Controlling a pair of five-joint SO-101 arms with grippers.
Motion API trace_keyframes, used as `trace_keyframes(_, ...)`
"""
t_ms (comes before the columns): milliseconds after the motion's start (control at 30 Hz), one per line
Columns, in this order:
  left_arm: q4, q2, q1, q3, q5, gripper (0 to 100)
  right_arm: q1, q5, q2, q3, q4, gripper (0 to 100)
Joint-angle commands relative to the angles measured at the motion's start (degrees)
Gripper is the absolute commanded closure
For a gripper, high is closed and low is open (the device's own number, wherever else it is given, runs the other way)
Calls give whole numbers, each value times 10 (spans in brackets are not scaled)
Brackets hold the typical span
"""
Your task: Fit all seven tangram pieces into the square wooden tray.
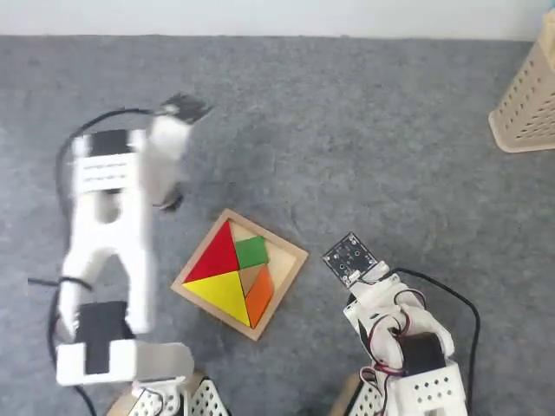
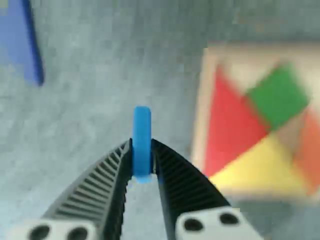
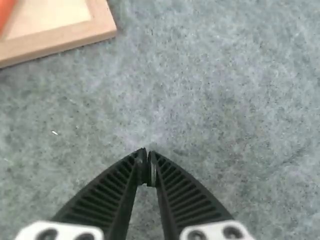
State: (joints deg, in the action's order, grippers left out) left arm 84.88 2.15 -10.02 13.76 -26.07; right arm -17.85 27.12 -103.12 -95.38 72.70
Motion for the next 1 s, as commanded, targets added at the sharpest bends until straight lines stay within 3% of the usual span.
trace_keyframes(0, -76, -45, 77, -9, 194, 989, 0, -4, -8, -11, 3, 991)
trace_keyframes(133, -128, -125, 111, -10, 309, 989, 0, -4, -8, -11, 3, 991)
trace_keyframes(300, -129, -203, 135, -12, 571, 989, 0, -4, -8, -11, 3, 991)
trace_keyframes(600, -128, -126, 140, 4, 587, 989, 0, -4, -8, -11, 3, 991)
trace_keyframes(967, -215, -18, 187, 88, 706, 988, 0, -4, -8, -11, 3, 991)
